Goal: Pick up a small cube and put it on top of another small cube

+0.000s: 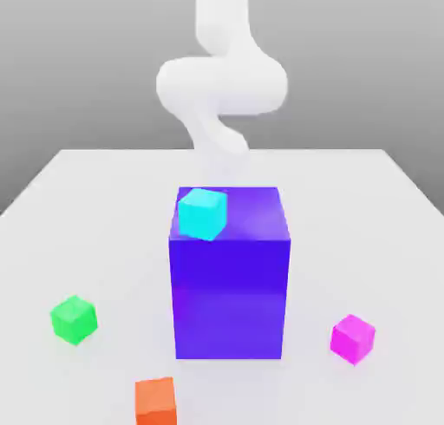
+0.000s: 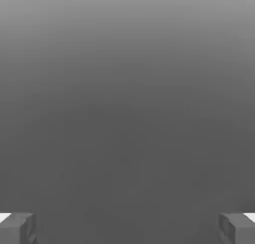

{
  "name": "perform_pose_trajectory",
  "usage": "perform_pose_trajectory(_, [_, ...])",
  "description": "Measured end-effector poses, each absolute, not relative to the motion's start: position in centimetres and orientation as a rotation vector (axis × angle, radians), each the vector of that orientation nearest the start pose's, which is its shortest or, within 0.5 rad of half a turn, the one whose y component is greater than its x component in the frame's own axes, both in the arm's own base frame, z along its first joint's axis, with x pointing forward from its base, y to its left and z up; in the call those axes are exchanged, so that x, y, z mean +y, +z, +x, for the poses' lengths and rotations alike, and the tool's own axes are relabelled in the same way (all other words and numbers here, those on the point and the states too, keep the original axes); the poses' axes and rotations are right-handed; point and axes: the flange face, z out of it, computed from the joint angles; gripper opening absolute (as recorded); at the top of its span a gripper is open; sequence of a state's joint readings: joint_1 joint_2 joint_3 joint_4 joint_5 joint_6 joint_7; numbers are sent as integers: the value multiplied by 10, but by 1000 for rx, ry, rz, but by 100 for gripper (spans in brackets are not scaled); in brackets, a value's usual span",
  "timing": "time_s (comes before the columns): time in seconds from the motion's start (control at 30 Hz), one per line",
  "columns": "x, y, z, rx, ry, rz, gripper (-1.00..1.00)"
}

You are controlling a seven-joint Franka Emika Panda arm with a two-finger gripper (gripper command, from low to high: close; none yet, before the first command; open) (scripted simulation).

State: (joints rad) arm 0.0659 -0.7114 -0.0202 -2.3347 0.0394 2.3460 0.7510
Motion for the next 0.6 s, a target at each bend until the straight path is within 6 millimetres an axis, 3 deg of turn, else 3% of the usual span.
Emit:
perform_pose_trajectory(0.13, [52, 587, 423, 806, -703, -2600, 0])
perform_pose_trajectory(0.3, [105, 484, 447, 642, -484, -2721, 0])
perform_pose_trajectory(0.43, [146, 401, 444, 510, -328, -2822, 0])
perform_pose_trajectory(0.6, [188, 302, 416, 328, -160, -2956, 0])
